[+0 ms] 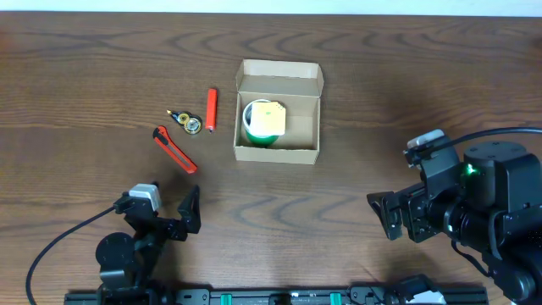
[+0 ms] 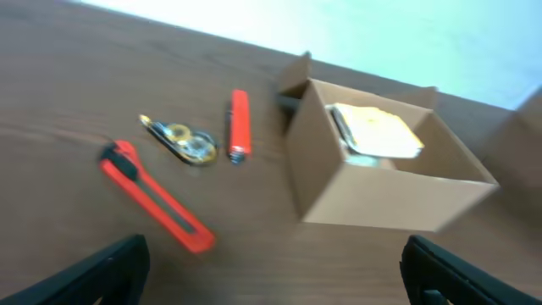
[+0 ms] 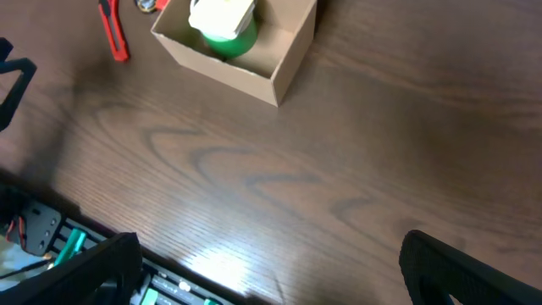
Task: Pack container
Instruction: 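Reach the left gripper to the red marker and grasp it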
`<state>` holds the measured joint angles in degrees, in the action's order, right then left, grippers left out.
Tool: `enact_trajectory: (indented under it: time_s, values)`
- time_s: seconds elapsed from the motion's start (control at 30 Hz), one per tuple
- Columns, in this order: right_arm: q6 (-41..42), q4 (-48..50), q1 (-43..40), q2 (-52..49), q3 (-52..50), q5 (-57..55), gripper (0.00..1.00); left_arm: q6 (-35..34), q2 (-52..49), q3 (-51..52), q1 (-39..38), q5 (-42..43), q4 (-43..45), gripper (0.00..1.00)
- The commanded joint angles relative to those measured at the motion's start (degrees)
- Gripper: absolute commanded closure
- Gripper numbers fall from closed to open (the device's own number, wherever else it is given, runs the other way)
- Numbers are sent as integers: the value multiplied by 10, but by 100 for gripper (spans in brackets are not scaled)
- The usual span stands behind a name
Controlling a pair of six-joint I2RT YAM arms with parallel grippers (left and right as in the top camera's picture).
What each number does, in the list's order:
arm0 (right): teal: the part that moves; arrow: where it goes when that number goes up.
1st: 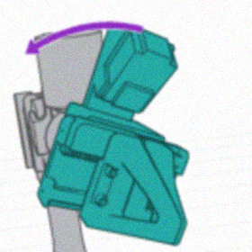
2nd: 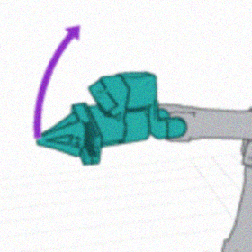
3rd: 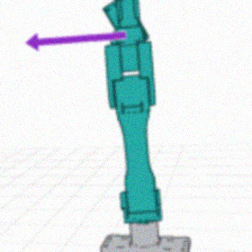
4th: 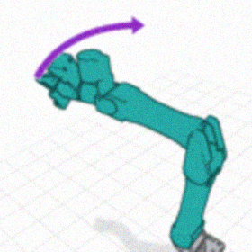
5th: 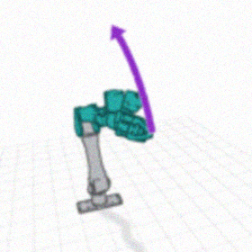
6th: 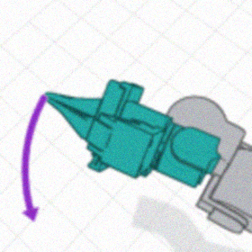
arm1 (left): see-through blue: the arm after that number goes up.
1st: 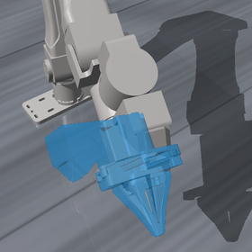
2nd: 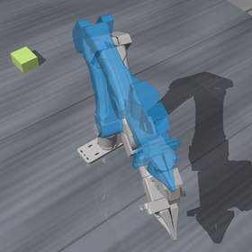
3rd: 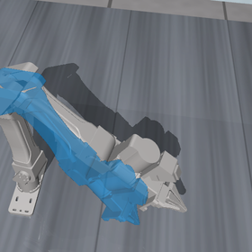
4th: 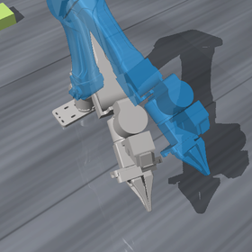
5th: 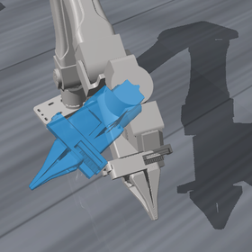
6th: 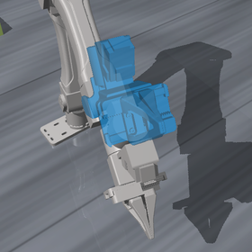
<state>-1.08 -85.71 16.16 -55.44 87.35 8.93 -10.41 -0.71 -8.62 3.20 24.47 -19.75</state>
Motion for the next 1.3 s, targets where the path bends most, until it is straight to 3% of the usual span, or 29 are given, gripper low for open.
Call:
enact_trajectory:
  time_s: [0.0, 0.17, 0.27, 0.43, 0.63, 0.8, 0.97, 1.27]
  values:
    - [-12, -2, -5, -1, -3, -6, 1, -21, -19, -87, -2, 23, -26, 5]
    - [-12, -2, -5, -1, -3, -6, 1, 16, -153, -245, -2, -58, -123, 5]
    - [-12, -2, -5, -1, -3, -6, 1, 58, -256, -323, -2, -87, -141, 5]
    - [-11, -2, -5, -1, -3, -6, 1, 62, -425, -433, -2, -77, -141, 5]
    - [-12, -2, -5, -1, -3, -6, 1, 62, -545, -470, -2, -65, -106, 5]
    - [-11, -2, -5, -1, -3, -6, 1, 163, -636, -470, -3, -35, -29, 5]
    - [-12, -2, -5, -1, -3, -6, 1, 166, -760, -486, -22, -64, 62, 5]
    - [-12, -2, -5, -1, -3, -6, 1, 167, -976, -606, -51, -100, 72, 5]
